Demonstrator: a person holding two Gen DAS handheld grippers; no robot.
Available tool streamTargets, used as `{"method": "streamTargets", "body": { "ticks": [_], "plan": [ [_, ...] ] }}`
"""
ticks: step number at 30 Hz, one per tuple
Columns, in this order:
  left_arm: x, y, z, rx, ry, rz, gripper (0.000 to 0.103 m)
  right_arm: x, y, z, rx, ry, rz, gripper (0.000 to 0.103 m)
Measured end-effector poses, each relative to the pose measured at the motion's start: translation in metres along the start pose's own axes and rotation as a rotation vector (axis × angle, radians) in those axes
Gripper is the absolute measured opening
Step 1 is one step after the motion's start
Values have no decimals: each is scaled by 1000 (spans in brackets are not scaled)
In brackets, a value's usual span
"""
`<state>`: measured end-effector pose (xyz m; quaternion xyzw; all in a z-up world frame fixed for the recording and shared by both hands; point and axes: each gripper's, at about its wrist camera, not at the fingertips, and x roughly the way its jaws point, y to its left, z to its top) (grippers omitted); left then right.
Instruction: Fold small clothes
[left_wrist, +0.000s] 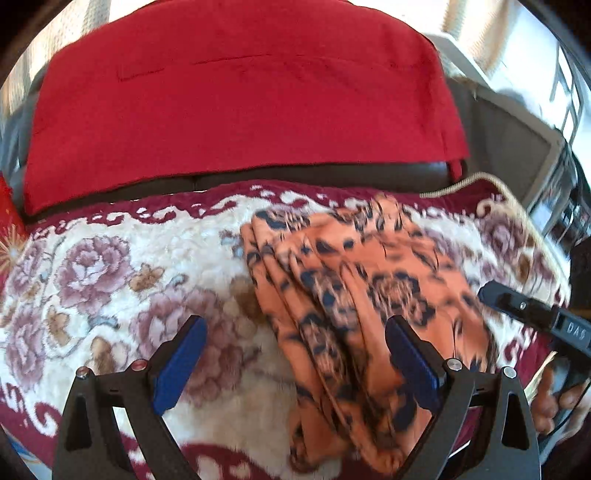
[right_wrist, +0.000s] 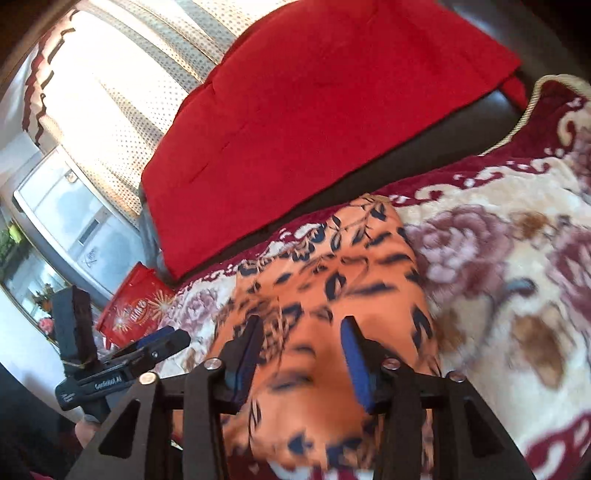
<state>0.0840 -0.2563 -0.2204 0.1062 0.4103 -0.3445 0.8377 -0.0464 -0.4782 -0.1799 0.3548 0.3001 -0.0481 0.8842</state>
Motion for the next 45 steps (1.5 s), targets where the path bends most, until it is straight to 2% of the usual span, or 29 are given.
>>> {"method": "streamTargets", "body": {
  "ticks": [4, 6, 8, 9, 13, 16, 21, 22, 24, 26, 27, 30, 33, 36, 38, 41, 43, 44, 45],
  "plan": [
    [2, -8, -16, 34, 7, 46, 97, -13, 1, -21, -12, -4, -37, 39],
    [10, -11, -23, 62, 32, 129, 97, -11, -1, -31, -3, 24, -41, 39],
    [30, -11, -32, 102, 105, 191, 99, 2, -4, -39, -11, 73, -84, 37],
    [36, -9, -35, 102, 123, 197, 99, 5, -4, -41, -20, 87, -97, 35],
    [31, -4, -35, 70, 105, 174, 99, 1, 0, -42, -28, 74, -108, 34],
    [29, -2, -38, 60, 96, 181, 99, -5, 4, -42, -17, 36, -55, 34],
    [25, 1, -43, 24, 92, 166, 99, -11, 37, -44, -117, -27, 6, 34],
    [25, 2, -44, 24, 90, 167, 99, -8, 41, -46, -122, -19, 16, 35],
    [24, 2, -46, 31, 85, 172, 99, 12, 42, -48, -105, 53, 13, 35],
    [26, 2, -48, 44, 94, 173, 99, 44, 33, -57, -74, 207, -26, 36],
    [25, 3, -48, 43, 88, 169, 100, 49, 30, -59, -64, 219, -33, 34],
    [18, 6, -45, 33, 82, 166, 99, 43, 26, -55, -26, 217, 0, 34],
    [3, 5, -38, 22, 44, 196, 99, 35, 20, -52, 3, 198, 32, 33],
    [-10, -3, -27, 45, -14, 244, 99, 8, 21, -44, -39, 74, 20, 34],
    [-13, -12, -20, 78, -46, 277, 99, -9, 12, -38, -10, -6, 16, 34],
    [-5, -20, -13, 102, -41, 287, 99, -28, -4, -31, 55, -93, 1, 37],
    [6, -24, -14, 119, -27, 302, 99, -28, -11, -29, 67, -87, -18, 37],
    [13, -26, -16, 130, -11, 315, 99, -22, -14, -30, 74, -55, -28, 37],
    [26, -27, -19, 144, 17, 338, 99, -9, -18, -32, 80, 12, -35, 38]
  ]
}}
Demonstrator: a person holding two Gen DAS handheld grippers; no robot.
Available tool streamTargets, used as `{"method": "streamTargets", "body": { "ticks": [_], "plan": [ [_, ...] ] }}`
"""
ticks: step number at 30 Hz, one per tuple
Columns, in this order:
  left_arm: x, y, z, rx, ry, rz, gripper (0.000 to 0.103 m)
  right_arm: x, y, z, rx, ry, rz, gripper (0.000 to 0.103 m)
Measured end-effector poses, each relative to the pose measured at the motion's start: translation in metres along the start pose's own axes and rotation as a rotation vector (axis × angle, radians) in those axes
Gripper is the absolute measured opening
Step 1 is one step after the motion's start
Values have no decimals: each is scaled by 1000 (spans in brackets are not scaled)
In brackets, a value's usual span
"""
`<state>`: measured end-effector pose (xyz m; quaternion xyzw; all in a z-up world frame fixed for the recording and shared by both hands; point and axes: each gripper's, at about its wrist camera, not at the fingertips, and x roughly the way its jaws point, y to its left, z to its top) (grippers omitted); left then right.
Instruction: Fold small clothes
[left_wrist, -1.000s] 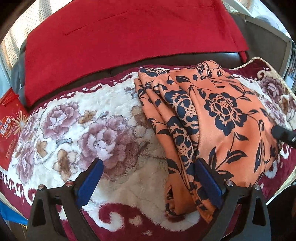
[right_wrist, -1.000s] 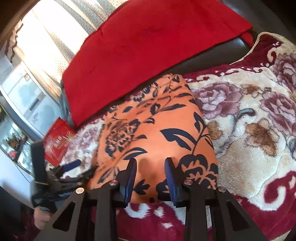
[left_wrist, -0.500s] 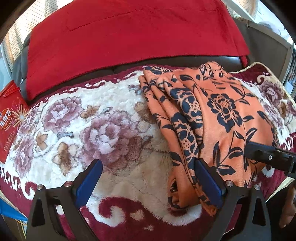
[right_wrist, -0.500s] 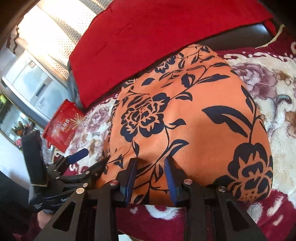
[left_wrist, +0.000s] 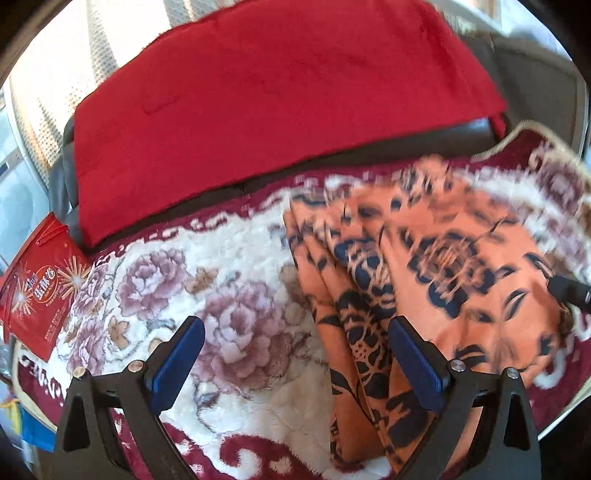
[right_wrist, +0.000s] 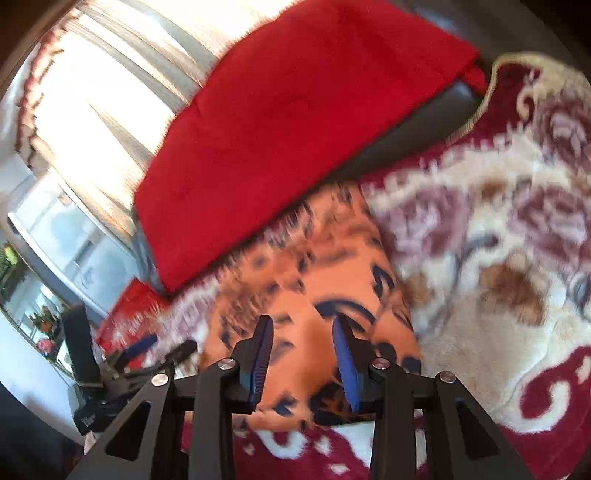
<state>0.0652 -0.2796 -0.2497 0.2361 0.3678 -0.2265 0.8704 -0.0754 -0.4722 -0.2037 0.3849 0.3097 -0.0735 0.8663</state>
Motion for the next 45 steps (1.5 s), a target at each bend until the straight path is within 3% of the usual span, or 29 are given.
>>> {"method": "streamTargets", "body": {
  "ticks": [1, 4, 8, 14, 19, 22, 25, 35, 38, 45],
  "plan": [
    [7, -2, -3, 6, 11, 12, 100, 15, -3, -4, -3, 68, -33, 37],
    [14, 5, -8, -41, 11, -17, 102, 17, 4, -4, -67, 61, -50, 36],
    [15, 5, -5, -32, 16, -22, 102, 18, 3, -2, -31, 60, -27, 36],
    [14, 4, -6, -23, 6, -30, 102, -1, 3, 19, -28, -43, 1, 38],
    [16, 5, -5, -19, 6, -45, 102, 15, 2, 45, -27, -69, -38, 37],
    [18, 6, -6, -19, 4, -50, 102, 33, 1, 57, -22, -46, -55, 37],
    [18, 6, -5, -23, 4, -53, 102, 71, -13, 58, 2, 84, -120, 37],
    [17, 7, -4, -27, 11, -65, 102, 70, -17, 55, -1, 61, -106, 37],
    [15, 15, 3, -67, 37, -91, 102, 69, -16, 51, 8, 55, -103, 37],
    [16, 25, 45, -112, 1, -89, 102, 66, -20, 51, 38, 48, -81, 37]
  ]
}}
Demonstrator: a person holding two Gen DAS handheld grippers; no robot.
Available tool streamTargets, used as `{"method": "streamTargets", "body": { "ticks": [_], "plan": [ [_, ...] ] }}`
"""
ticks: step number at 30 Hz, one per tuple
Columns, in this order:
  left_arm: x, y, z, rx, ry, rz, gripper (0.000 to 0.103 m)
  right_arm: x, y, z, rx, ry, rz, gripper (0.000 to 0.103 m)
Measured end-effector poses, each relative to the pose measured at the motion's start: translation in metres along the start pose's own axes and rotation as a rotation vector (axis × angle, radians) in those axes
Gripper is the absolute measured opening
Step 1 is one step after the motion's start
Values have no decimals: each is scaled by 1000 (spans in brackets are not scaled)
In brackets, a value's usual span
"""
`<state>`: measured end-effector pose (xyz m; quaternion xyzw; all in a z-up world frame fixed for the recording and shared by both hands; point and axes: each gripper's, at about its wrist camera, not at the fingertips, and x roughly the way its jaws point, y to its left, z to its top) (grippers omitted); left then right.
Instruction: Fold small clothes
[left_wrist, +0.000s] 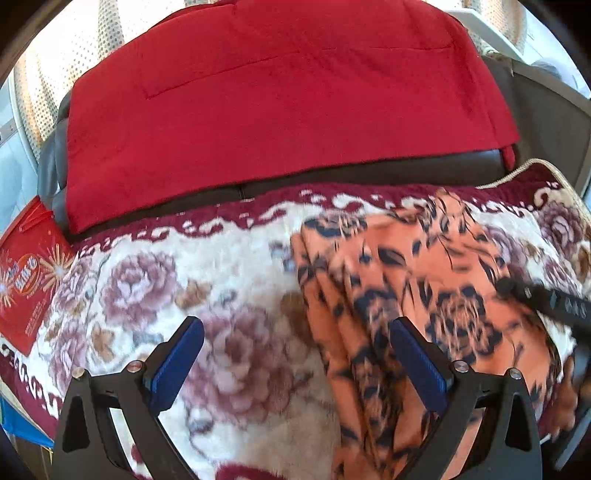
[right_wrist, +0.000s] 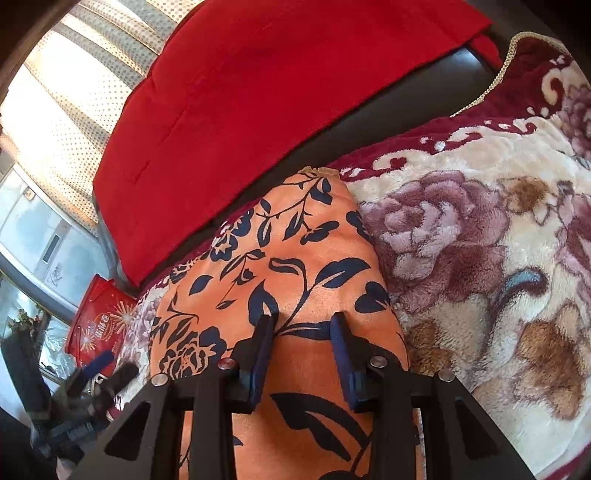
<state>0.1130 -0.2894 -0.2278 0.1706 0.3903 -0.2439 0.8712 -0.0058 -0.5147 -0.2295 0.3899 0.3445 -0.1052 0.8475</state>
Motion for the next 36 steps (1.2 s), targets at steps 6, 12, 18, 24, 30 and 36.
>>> {"method": "streamTargets", "body": {
  "ticks": [6, 12, 18, 24, 30, 36],
  "plan": [
    [50, -12, -1, 48, 52, 86, 102, -2, -1, -3, 5, -3, 10, 37],
    [53, 8, -7, -50, 60, -12, 103, -9, 8, 10, -26, 2, -2, 36],
    [54, 10, -8, -59, 59, -39, 103, 10, 27, 57, -54, -13, -22, 37],
    [57, 10, -8, -55, 58, -59, 103, 78, 35, 101, -29, 106, -87, 37],
    [62, 16, -7, -68, 73, -93, 103, 101, 21, 105, 35, 121, -104, 38],
    [57, 19, -9, -72, 64, -99, 103, 21, 8, 83, 53, -77, -38, 56]
  ]
}}
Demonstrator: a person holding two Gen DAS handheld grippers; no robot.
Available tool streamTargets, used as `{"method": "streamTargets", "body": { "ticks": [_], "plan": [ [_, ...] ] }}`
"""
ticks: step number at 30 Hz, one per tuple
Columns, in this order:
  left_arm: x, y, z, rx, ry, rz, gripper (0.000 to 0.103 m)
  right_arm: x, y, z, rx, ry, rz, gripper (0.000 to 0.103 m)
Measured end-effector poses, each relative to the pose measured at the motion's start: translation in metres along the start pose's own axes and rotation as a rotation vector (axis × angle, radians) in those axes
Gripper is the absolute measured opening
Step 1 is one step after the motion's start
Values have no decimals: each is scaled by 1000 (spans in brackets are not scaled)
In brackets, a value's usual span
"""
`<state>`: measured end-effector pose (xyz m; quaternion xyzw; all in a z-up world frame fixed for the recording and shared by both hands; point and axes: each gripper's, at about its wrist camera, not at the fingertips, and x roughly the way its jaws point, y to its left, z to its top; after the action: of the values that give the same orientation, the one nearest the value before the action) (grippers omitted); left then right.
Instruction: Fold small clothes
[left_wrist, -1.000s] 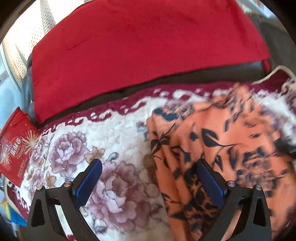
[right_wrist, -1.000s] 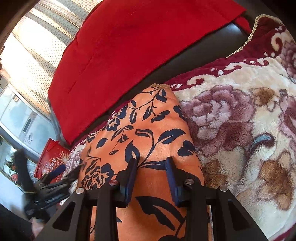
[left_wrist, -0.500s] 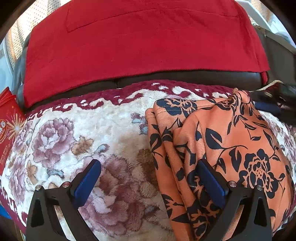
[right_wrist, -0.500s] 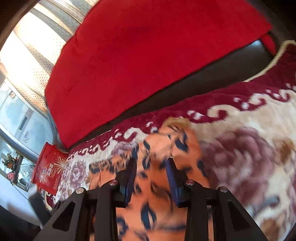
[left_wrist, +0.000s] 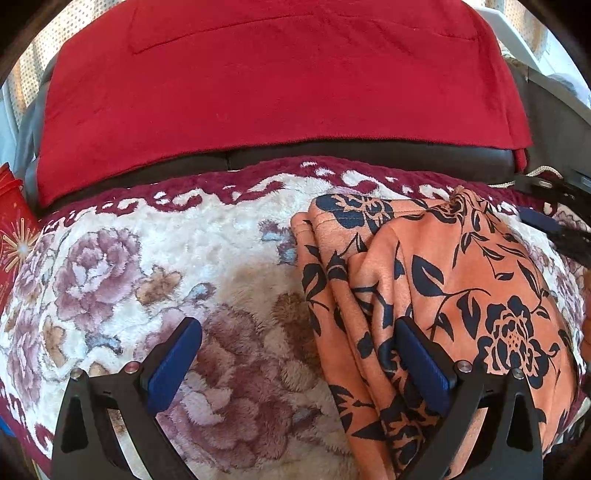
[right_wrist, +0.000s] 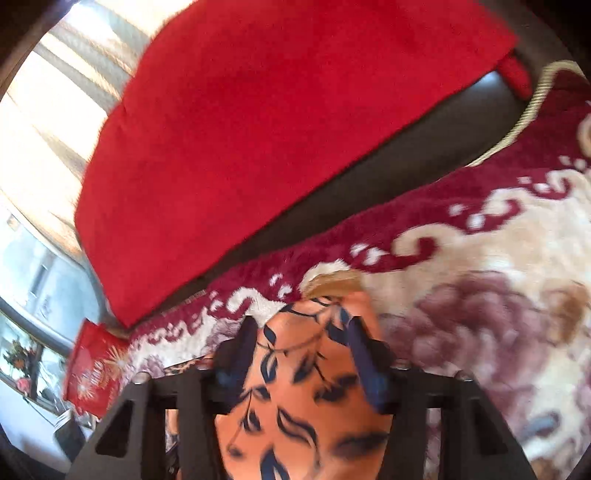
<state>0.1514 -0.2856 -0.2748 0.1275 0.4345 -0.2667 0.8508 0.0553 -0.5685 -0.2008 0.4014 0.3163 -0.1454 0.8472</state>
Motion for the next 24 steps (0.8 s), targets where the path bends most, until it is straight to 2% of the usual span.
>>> {"method": "streamTargets", "body": {
  "ticks": [3, 7, 10, 14, 16, 19, 24],
  "plan": [
    [-2, 0, -2, 1, -5, 5, 103, -30, -7, -12, -1, -19, 54, 56],
    [-2, 1, -2, -5, -6, -1, 103, -56, -17, -36, -19, 21, 27, 56],
    [-2, 0, -2, -4, -7, -3, 103, -58, -33, -53, 17, 79, -12, 56],
    [-1, 2, -2, -6, 0, -12, 103, -47, -43, -72, 89, 170, 40, 56],
    [0, 2, -1, -8, 2, -14, 103, -50, -39, -81, 67, 146, 30, 54],
    [-1, 5, 0, -11, 4, -9, 103, -53, -29, -93, 51, 137, 37, 40],
    [-9, 11, 1, -9, -21, 32, 103, -80, -1, -110, -3, 98, 58, 36]
  ]
}}
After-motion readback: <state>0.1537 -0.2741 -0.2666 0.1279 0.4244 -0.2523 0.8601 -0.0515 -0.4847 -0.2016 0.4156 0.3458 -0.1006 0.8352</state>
